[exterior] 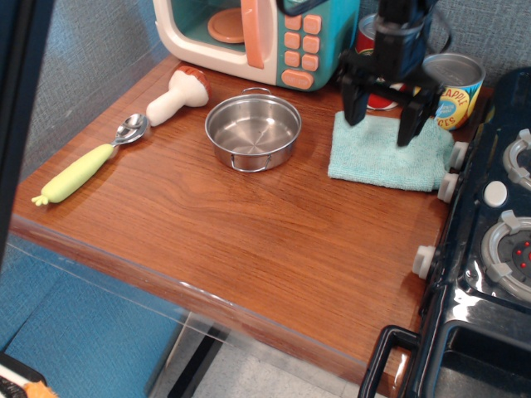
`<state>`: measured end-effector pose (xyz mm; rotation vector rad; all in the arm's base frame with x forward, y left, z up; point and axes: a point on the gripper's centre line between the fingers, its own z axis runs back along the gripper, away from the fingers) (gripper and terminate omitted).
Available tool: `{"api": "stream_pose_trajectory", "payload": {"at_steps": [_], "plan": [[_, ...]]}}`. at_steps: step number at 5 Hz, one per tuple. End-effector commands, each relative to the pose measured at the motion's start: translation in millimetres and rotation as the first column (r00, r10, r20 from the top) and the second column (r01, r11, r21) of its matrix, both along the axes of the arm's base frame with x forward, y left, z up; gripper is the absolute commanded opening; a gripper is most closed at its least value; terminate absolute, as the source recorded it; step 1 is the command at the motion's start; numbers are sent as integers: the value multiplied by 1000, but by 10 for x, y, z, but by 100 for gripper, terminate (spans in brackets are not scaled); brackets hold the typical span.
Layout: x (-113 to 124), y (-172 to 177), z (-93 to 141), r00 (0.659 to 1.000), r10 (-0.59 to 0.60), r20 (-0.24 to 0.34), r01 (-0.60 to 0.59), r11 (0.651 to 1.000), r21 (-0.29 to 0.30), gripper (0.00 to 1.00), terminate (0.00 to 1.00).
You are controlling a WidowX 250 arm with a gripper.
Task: Place the pot at the right side of the table
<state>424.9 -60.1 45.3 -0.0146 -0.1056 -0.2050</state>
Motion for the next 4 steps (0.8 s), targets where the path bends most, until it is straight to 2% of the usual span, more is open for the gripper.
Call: {"api": "stream_pose_trajectory", "payload": {"at_steps": [1, 2, 4], "plan": [[-181, 391, 465, 989, 61, 136, -71, 995, 67, 100, 0], [-256, 622, 420, 981, 131, 143, -140, 989, 53, 100, 0], [-284, 889, 158, 969, 241, 61, -244, 969, 49, 100, 0]]}}
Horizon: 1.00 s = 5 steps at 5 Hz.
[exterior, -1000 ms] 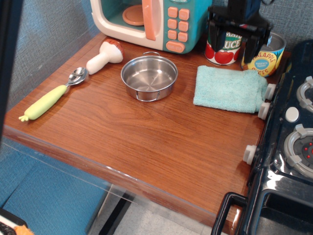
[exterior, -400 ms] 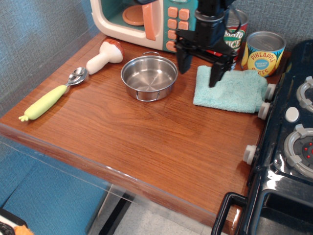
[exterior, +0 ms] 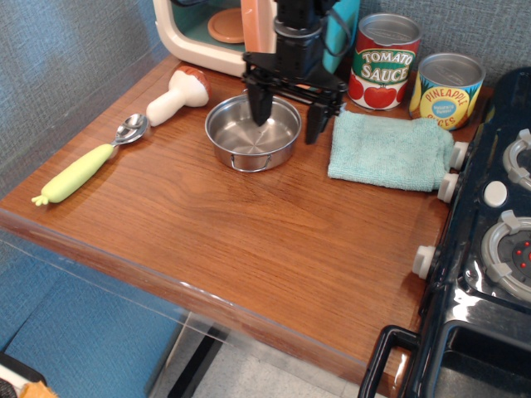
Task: Place the pot at the right side of the table
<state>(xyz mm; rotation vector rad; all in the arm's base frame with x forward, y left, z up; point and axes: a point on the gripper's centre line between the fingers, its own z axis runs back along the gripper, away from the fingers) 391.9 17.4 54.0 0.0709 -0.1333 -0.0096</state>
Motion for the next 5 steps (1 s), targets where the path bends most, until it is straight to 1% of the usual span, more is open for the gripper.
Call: {"api": "stream_pose_trajectory", "payload": {"at_steps": [1, 2, 3, 5], "plan": [[59, 85, -41, 999, 46, -5, -46, 999, -15, 100, 0], [56, 69, -81, 999, 46, -8, -46, 999, -15, 100, 0], [44, 71, -103, 999, 47, 9, -47, 999, -23, 0, 0], [22, 44, -132, 999, 37, 6, -37, 999, -25, 0, 0]]}}
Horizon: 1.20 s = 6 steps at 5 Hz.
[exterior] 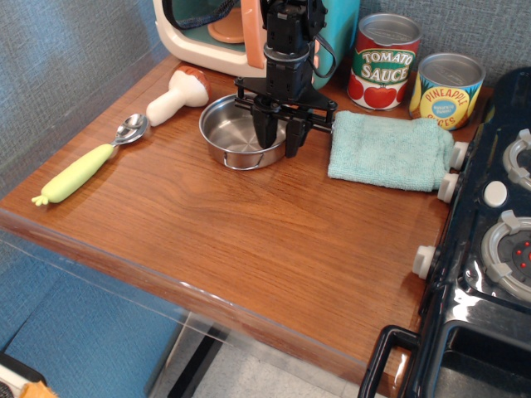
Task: Place the pot at the right side of the table
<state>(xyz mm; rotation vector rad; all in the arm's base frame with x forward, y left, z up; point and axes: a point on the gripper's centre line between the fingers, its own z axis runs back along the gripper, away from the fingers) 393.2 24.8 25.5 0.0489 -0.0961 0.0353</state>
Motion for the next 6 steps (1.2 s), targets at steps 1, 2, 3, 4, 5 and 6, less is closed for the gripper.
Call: {"api": "stream_pose_trajectory", "payload": {"at_steps": [1, 2, 3, 4, 5, 6], "plan": [[10, -41, 127, 1000, -13, 27, 13, 1000, -3, 0, 0], [11, -40, 286, 998, -43, 38, 43, 999, 15, 0, 0], [-76, -244, 631, 986, -157, 55, 154, 986, 58, 0, 0], [-347, -575, 860, 961, -268, 69, 266, 963, 28, 0, 0], [-623, -804, 810, 940, -340, 28, 341, 940, -19, 0, 0], [-828, -914, 670, 923, -384, -28, 383, 923, -33, 0, 0]]}}
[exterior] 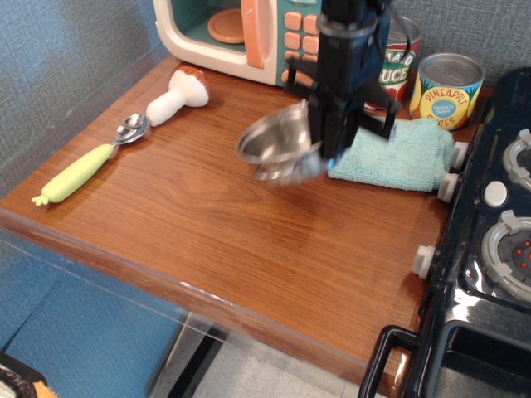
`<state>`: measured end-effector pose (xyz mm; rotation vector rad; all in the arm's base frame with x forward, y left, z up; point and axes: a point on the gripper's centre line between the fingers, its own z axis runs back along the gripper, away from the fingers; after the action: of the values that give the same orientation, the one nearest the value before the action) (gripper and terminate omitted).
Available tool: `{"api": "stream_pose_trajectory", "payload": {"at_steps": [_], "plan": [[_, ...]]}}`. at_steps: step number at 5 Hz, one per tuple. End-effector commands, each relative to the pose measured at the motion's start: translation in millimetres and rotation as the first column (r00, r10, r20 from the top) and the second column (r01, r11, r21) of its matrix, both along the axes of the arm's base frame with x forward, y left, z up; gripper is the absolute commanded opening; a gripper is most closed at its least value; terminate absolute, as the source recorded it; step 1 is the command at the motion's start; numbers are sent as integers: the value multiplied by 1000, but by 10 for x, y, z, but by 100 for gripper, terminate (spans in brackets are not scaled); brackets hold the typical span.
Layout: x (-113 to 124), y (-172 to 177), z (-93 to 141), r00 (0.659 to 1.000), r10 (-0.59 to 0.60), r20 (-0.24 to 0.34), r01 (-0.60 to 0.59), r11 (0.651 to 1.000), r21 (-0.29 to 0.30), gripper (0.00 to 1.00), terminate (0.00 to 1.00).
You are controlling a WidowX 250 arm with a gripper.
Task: Place the pot at the right side of the table
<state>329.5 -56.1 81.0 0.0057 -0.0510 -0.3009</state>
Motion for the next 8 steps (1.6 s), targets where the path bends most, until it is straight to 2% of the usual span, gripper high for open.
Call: {"api": "stream_pose_trajectory", "payload": {"at_steps": [1, 3, 4, 5, 6, 7, 8], "plan": [[-421, -158, -36, 995, -92, -36, 93, 996, 2, 0, 0], [-723, -328, -256, 979, -179, -94, 180, 984, 2, 0, 0], [-767, -257, -337, 982, -142, -128, 145, 989, 19, 100, 0], [-746, -233, -292, 986, -132, -99, 135, 991, 18, 100, 0], [-733, -247, -104, 991, -130, -44, 131, 991, 39, 100, 0], [-758, -258, 174, 992, -105, 70, 104, 994, 19, 100, 0], [-764, -209, 241, 994, -59, 93, 58, 998, 21, 100, 0]]}}
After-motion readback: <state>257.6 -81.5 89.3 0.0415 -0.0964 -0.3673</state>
